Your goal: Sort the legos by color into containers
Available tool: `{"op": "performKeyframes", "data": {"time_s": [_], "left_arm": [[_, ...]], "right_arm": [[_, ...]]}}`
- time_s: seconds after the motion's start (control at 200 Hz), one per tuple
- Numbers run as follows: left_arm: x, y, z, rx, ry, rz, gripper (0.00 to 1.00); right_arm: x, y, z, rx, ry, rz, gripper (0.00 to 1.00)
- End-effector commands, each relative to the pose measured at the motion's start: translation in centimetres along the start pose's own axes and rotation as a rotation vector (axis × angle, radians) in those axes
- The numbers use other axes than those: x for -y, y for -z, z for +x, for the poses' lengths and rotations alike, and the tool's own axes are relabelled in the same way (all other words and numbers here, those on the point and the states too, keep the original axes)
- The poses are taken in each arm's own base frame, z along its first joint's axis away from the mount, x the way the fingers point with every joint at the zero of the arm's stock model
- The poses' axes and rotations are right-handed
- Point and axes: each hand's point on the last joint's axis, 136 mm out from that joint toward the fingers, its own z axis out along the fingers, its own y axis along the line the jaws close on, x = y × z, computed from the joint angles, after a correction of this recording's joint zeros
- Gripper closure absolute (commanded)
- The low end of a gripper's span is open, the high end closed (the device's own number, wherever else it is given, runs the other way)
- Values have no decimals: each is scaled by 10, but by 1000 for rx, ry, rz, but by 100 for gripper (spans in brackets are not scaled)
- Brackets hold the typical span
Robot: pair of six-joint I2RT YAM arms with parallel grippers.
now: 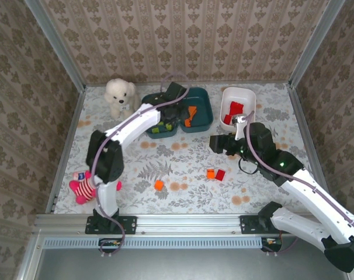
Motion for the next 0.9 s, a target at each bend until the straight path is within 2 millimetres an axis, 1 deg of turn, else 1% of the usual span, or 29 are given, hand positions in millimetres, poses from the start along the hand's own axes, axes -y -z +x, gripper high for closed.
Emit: {"op": "performKeyframes", "data": {"time_s": [0.0,0.08,0.13,0.225,0.235,0.265,0.335,0.455,0.54,0.645,0.71,0.825,0.895], "left_arm": [[35,-17,-18,9,-171,90,63],[51,-35,-22,8,-213,118,63],[58,-46,-23,2,-225,128,63],[62,-70,-20,-23,-229,133,63],[63,-72,-20,-23,-229,133,63],[64,-77,-18,-26,-233,132,63],[68,-86,-15,-26,-243,139,63],[75,-99,-4,-38,-271,153,63],[73,-108,6,-57,-290,133,63],[63,-117,16,-78,-291,85,62],[58,-124,19,-89,-281,68,61],[55,-131,22,-99,-273,62,60],[55,-133,23,-104,-269,67,56]], "right_arm": [[7,9,-13,32,-26,41,14],[12,14,-14,41,-34,61,14],[16,17,-13,45,-40,72,14],[20,25,-15,64,-51,86,14],[23,25,-10,47,-51,97,14],[25,28,-9,44,-53,104,14],[28,33,-7,46,-58,116,14],[35,39,-2,47,-69,135,14],[38,41,1,46,-75,145,13],[39,43,1,49,-79,150,13],[40,43,0,50,-80,152,13],[40,42,0,49,-82,149,12],[40,42,1,46,-83,146,12]]}}
